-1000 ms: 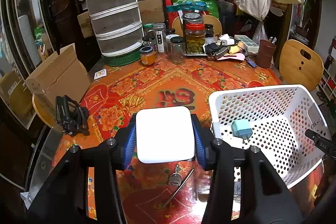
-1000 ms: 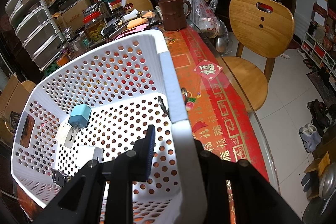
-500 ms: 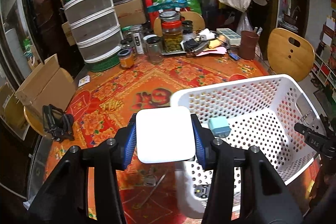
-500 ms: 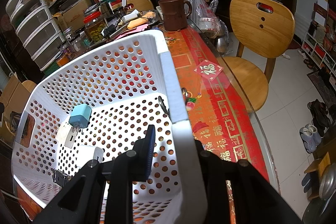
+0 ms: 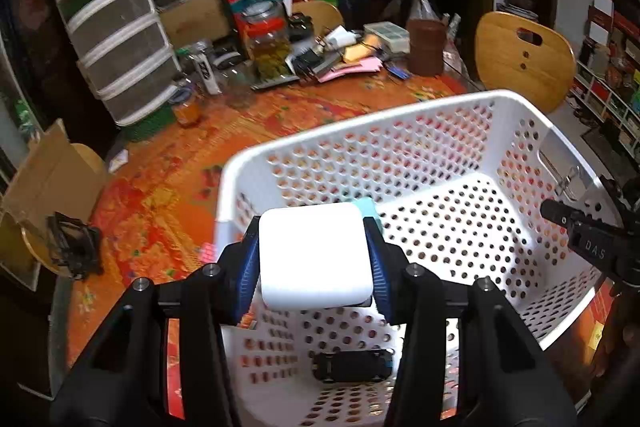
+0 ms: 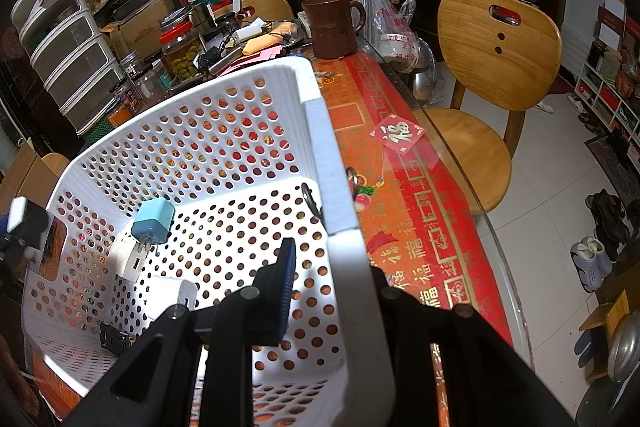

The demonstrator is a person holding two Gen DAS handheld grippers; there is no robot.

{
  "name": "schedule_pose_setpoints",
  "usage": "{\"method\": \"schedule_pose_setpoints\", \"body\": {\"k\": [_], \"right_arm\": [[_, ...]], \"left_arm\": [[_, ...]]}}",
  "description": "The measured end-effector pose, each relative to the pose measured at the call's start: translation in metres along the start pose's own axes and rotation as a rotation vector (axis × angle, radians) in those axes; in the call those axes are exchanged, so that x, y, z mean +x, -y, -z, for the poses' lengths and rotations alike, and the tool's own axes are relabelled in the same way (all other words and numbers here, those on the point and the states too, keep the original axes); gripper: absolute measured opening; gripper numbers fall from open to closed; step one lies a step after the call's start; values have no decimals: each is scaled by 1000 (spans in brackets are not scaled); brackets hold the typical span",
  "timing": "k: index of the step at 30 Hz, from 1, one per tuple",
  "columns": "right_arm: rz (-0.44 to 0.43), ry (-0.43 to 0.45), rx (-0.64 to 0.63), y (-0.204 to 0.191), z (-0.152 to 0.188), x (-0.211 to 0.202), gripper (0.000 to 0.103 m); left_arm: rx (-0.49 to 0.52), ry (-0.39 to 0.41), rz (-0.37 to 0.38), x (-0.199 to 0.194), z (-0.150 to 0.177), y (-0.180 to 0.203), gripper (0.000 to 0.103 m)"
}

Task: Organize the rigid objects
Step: 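Lower the white charger into the basket and open the left tool, then grasp the pink polka-dot charger with the left tool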

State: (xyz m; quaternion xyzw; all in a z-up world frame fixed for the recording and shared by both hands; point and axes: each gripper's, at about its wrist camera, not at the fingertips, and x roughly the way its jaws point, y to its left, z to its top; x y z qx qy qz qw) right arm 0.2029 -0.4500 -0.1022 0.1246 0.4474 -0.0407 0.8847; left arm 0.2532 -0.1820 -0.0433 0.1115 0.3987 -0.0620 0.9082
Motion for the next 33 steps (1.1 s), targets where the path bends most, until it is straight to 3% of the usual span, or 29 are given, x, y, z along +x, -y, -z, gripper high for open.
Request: {"method": "schedule_pose_setpoints", "body": {"k": [3, 5, 9, 12, 15, 18, 20, 24, 27, 31, 33], "right_arm": [[-1, 0, 0, -1, 0, 0, 24], [0, 0, 0, -1, 0, 0, 24], [-7, 2, 0, -1, 0, 0, 24], [-8, 0, -4, -2, 1, 0, 24], [-12, 1, -4, -1, 1, 0, 24], [-11, 0, -6, 1, 0, 0, 24], [-8, -1, -5, 1, -1, 1, 24], [-1, 0, -4, 1, -2, 1, 24], [-1, -1, -1, 1, -2, 1, 24], [0, -1, -2, 2, -2, 1, 24], [-1, -1, -2, 2, -2, 1, 24]], "left_arm": [[0, -11, 40, 9, 3, 1, 53], [0, 18, 27, 4, 5, -3, 90], [-41, 106, 53, -28, 5, -35, 98], [-75, 167, -9, -51, 4, -78, 103], [-147, 174, -61, -48, 9, -132, 102], [-235, 72, -69, 2, 24, -186, 102], [-248, 2, -88, 39, 37, -200, 102], [-192, -122, -77, 107, 54, -194, 98], [-175, -148, -38, 134, 54, -178, 98], [-164, -172, -50, 155, 48, -162, 98], [-159, -190, -53, 165, 47, -160, 80]]}}
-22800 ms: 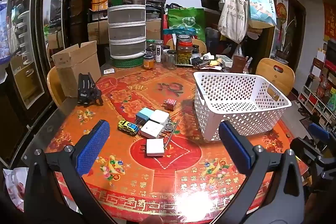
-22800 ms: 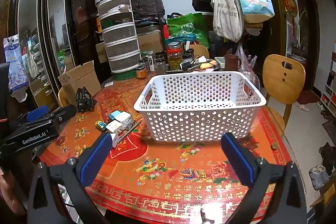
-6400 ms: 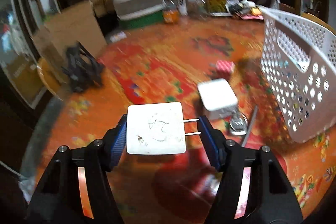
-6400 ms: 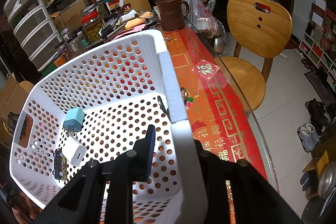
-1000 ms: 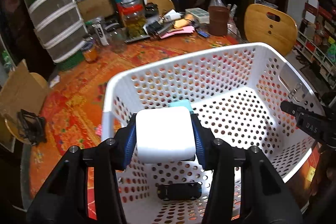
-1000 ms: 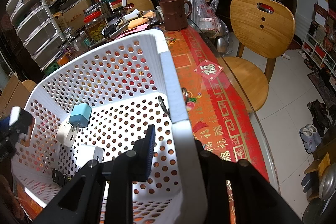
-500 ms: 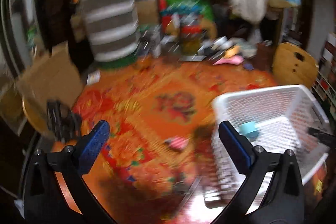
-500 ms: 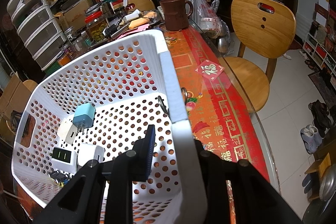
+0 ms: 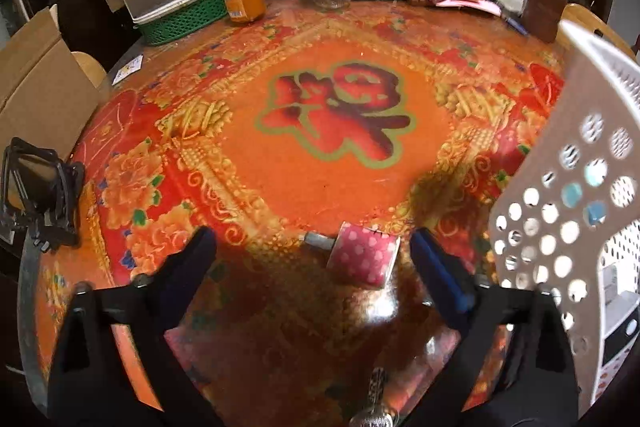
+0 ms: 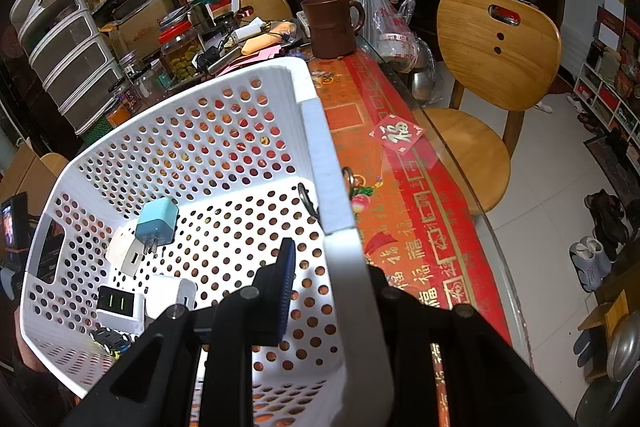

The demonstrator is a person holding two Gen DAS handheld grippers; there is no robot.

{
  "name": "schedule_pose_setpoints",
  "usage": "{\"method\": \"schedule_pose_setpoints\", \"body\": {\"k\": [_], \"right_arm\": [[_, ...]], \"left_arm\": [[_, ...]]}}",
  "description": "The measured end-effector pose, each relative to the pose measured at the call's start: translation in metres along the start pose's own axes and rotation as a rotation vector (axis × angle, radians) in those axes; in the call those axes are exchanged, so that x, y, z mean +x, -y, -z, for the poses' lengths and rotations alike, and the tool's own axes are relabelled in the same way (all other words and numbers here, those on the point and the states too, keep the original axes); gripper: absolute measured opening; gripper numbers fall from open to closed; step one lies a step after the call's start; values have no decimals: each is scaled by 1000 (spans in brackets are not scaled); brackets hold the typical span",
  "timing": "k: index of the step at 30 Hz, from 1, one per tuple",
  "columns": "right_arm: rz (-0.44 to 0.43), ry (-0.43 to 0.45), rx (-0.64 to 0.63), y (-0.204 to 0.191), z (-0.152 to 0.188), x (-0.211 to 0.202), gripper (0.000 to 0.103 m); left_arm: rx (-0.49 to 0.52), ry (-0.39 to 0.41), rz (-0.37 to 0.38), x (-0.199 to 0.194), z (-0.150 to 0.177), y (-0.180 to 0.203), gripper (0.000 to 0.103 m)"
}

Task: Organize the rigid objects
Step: 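Grasp the pink polka-dot charger with the left tool, then carry the pink polka-dot charger into the basket and release it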

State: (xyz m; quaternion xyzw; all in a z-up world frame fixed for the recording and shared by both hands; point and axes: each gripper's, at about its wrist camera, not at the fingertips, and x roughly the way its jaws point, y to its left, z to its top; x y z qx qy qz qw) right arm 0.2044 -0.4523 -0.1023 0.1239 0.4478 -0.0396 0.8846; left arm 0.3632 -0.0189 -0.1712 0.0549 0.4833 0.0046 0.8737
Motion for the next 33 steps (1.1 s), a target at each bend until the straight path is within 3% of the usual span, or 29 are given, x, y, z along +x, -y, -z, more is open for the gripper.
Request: {"method": "schedule_pose_setpoints", "body": {"k": [1, 2, 14, 24, 33], "right_arm": [[1, 0, 0, 0, 0, 0, 24], [0, 0, -1, 0, 0, 0, 24], [-2, 5, -2, 1, 2, 0, 24], [-3, 4, -3, 1, 2, 0, 24], [-3, 2, -5, 1, 2, 0, 24]], "left_arm": [[-3, -11, 16, 4, 0, 0, 58], [-15, -18, 29, 4, 2, -1, 42], [-88, 186, -153, -93, 21, -62, 42], [-118, 253, -163, -163, 29, -83, 42], [-104, 272, -151, -189, 25, -69, 42]]}}
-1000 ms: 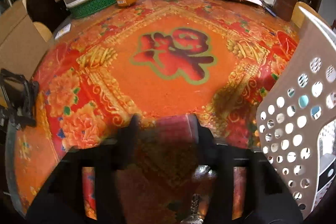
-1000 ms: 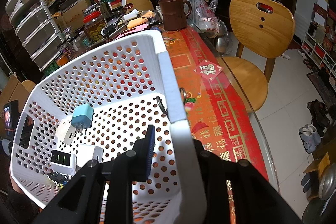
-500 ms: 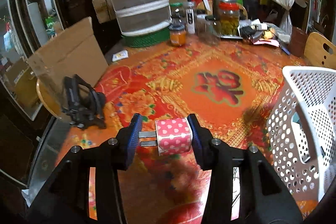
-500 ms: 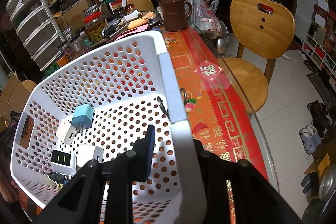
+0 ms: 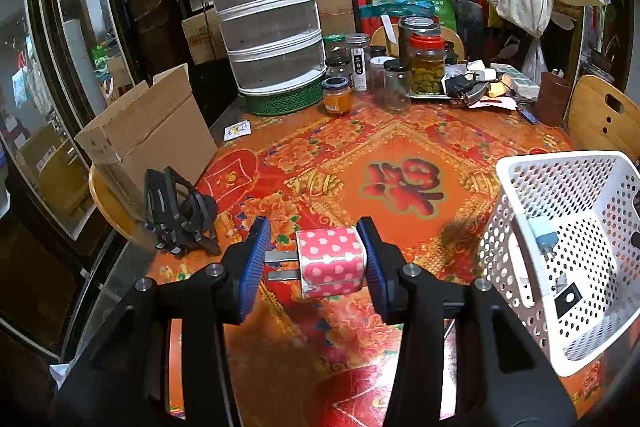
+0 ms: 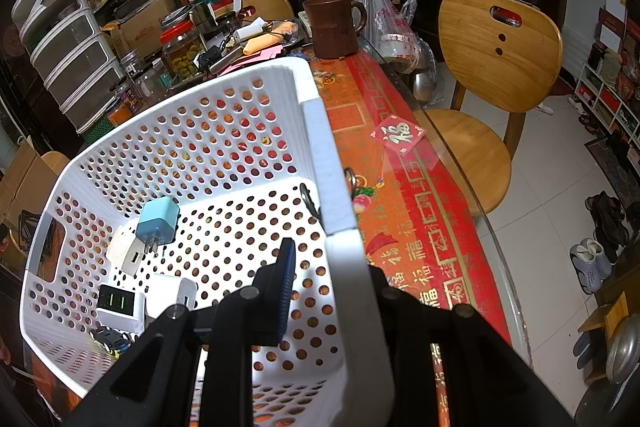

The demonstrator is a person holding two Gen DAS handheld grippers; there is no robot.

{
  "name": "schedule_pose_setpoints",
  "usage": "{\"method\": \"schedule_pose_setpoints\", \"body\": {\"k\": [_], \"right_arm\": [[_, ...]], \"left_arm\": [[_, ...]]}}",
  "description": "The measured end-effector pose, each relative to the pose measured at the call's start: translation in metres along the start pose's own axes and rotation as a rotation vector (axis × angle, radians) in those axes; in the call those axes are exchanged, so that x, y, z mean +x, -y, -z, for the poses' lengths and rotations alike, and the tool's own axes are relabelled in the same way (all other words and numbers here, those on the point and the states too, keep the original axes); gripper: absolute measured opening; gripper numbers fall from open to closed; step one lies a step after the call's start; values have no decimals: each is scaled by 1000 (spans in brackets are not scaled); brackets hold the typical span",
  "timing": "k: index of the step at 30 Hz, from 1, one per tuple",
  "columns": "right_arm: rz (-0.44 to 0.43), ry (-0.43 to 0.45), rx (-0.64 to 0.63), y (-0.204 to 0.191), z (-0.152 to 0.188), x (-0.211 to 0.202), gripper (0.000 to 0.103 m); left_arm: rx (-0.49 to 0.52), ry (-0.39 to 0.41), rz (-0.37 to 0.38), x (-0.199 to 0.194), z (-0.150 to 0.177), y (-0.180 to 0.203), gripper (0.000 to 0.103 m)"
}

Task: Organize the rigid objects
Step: 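Carry the pink polka-dot charger into the basket and release it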

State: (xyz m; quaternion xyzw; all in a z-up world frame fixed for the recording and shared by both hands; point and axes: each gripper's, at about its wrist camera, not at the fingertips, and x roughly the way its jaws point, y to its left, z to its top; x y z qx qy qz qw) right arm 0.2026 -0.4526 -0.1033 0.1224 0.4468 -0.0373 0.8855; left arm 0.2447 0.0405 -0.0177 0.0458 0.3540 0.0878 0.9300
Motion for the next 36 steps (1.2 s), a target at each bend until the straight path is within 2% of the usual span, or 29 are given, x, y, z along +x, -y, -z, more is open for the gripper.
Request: {"method": "schedule_pose_setpoints", "body": {"k": [13, 20, 27, 32, 36], "right_arm": [[-2, 0, -2, -1, 1, 1, 24], [-4, 1, -3, -2, 1, 1, 24], [-5, 1, -2, -2, 1, 1, 24], [-5, 1, -2, -2, 1, 1, 24], [-5, 1, -2, -2, 1, 1, 24]], "left_arm": [[69, 40, 60, -33, -9, 54, 42], [74, 39, 81, -40, -12, 72, 42], [109, 32, 154, -46, -10, 110, 42], [187, -31, 276, -41, 0, 166, 42], [245, -133, 342, -19, 13, 213, 42]]}}
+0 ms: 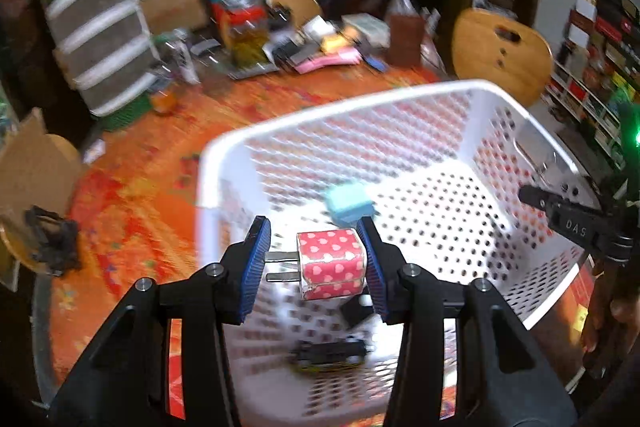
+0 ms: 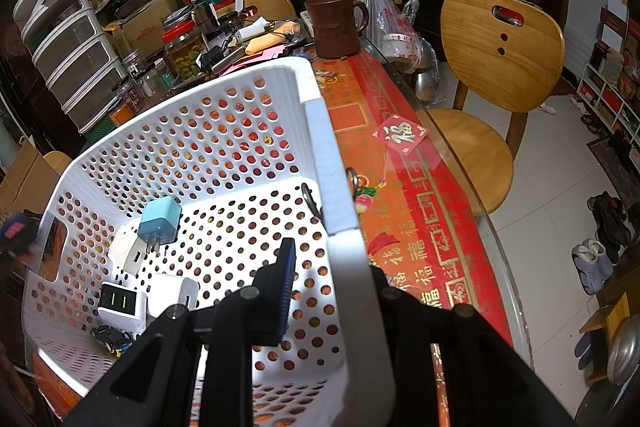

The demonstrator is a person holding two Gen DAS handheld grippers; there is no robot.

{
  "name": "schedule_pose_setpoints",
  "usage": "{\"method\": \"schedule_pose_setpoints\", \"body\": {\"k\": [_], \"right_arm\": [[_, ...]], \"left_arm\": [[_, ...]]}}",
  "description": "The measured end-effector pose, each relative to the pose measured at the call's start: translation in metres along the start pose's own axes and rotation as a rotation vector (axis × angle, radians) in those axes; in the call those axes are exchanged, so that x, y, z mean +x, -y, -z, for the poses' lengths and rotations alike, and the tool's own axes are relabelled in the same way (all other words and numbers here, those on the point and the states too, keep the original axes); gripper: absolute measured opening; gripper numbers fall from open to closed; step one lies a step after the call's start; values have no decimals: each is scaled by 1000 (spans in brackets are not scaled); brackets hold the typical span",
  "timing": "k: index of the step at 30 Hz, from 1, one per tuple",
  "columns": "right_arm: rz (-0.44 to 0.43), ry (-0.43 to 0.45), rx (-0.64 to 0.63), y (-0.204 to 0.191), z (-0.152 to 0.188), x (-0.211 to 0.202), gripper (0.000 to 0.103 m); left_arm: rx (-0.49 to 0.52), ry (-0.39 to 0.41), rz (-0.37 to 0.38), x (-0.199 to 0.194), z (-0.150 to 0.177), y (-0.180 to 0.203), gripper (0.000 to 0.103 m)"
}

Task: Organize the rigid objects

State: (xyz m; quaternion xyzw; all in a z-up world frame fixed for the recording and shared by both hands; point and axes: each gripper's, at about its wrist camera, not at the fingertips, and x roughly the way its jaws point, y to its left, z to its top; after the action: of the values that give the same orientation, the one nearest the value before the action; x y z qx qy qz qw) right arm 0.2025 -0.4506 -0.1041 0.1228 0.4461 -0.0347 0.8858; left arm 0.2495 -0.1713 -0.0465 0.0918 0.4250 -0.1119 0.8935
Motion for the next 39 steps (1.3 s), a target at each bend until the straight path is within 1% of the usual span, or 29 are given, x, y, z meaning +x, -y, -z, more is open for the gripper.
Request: {"method": "schedule_pose_setpoints", "body": {"k": [3, 4, 5, 6, 7, 8, 9, 11, 12, 13, 14, 15, 16, 17, 18, 19, 21, 23, 24, 26, 28, 30, 32, 33, 34, 35, 39], "right_arm": [[-1, -1, -2, -1, 0, 0, 24], [-1, -1, -1, -1, 0, 0, 24], [-1, -1, -2, -1, 0, -1, 24], [-2, -1, -3, -1, 0, -1, 24], [-3, -1, -4, -2, 0, -1, 24], [-3, 0, -4, -2, 0, -1, 24], [-4, -1, -3, -1, 0, -1, 24], [-4, -1, -3, -1, 0, -1, 24], [-3, -2, -1, -2, 0, -1, 24], [-4, -2, -1, -1, -1, -1, 24], [-5, -1, -2, -1, -1, -1, 24], [-5, -1, -2, -1, -1, -1, 24], [-6, -1, -2, -1, -2, -1, 24], [-6, -1, -1, -1, -2, -1, 24], [-6, 0, 1, -1, -2, -1, 24], [-6, 1, 2, 0, -1, -1, 24], [-4, 0, 2, 0, -2, -1, 24], [-1, -1, 0, 0, -2, -1, 24], [1, -2, -1, 0, -2, -1, 24], [3, -3, 0, 1, -2, -1, 24], [3, -3, 0, 1, -2, -1, 24], [4, -4, 0, 1, -2, -1, 24], [6, -5, -1, 1, -2, -1, 24], [5, -4, -1, 1, -2, -1, 24], [4, -3, -1, 1, -2, -1, 24], [4, -3, 0, 1, -2, -1, 24], [4, -5, -1, 2, -2, -1, 24]], "left_arm": [[9, -49, 46, 21, 0, 11, 44], [6, -50, 66, 22, 1, 11, 51], [-1, -37, 76, 20, 0, 7, 64], [-18, -9, 79, 11, 1, 1, 70], [-39, 28, 86, -2, 2, -9, 80], [-55, 56, 92, -13, 4, -20, 86], [-79, 97, 92, -31, 9, -35, 88], [-125, 146, 70, -57, 20, -69, 101], [-152, 177, 48, -67, 28, -86, 102], [-188, 210, 5, -76, 40, -110, 102], [-208, 214, -31, -77, 49, -127, 102], [-224, 198, -81, -72, 59, -144, 102], [-234, 161, -123, -59, 67, -158, 102], [-241, 122, -137, -46, 74, -168, 102], [-249, 67, -134, -28, 82, -176, 102], [-256, 11, -115, -7, 91, -183, 102], [-258, -56, -101, 25, 104, -188, 98], [-256, -105, -84, 52, 114, -187, 87], [-259, -127, -65, 62, 117, -186, 84], [-269, -153, -35, 76, 122, -182, 75], [-285, -147, -24, 85, 124, -179, 73], [-291, -145, -27, 87, 123, -177, 68], [-279, -141, -21, 86, 121, -171, 50], [-273, -140, -24, 85, 120, -168, 46], [-269, -140, -24, 84, 118, -167, 39], [-265, -140, -24, 84, 118, -164, 36], [-253, -133, -21, 83, 115, -155, 36]]}}
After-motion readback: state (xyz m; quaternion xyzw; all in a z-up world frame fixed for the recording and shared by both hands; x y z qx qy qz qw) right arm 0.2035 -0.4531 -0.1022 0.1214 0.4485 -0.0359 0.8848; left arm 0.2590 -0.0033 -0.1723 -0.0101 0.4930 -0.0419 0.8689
